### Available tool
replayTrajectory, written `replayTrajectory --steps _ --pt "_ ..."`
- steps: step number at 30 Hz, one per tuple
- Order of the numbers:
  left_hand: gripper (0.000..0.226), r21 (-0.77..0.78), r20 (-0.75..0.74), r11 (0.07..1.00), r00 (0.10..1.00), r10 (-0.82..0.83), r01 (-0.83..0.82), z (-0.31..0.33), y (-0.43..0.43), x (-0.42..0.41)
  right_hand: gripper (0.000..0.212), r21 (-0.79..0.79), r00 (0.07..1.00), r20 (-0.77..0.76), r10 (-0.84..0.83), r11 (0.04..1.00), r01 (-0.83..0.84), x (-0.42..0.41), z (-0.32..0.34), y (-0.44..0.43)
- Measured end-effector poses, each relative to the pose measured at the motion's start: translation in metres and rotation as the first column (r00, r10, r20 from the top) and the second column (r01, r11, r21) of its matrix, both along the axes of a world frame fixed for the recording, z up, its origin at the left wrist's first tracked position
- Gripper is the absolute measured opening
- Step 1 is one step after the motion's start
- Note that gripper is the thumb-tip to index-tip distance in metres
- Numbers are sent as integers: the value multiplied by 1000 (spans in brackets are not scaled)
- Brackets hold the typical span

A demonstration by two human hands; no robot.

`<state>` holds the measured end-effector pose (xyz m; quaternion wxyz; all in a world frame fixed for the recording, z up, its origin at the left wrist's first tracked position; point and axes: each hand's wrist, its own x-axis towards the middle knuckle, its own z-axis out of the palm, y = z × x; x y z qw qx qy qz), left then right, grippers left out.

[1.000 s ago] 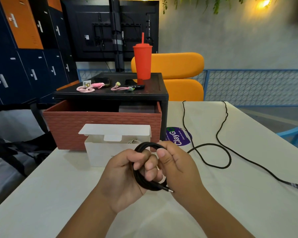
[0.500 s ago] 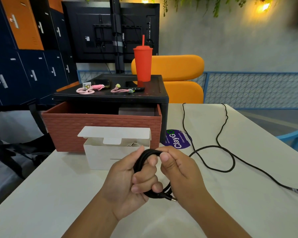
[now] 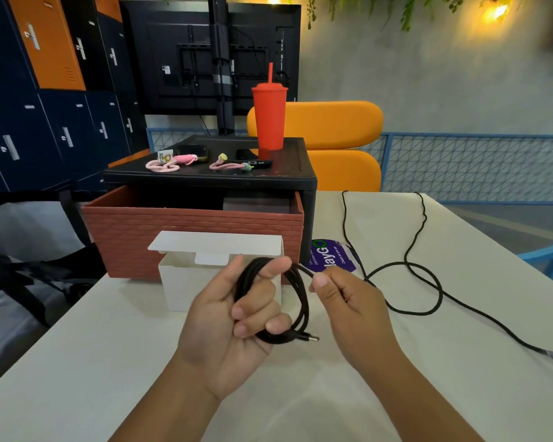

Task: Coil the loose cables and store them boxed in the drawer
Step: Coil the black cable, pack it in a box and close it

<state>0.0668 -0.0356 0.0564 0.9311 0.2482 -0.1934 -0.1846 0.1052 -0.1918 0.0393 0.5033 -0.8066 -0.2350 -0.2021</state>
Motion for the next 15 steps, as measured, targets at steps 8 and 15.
replayTrajectory --steps 8,15 --pt "47 139 171 933 936 308 -333 2 2 -7 18 -493 968 -224 113 844 -213 -15 -6 16" --pt "39 460 351 561 721 597 -689 4 -18 -12 16 -597 952 -212 219 742 -304 -26 6 16"
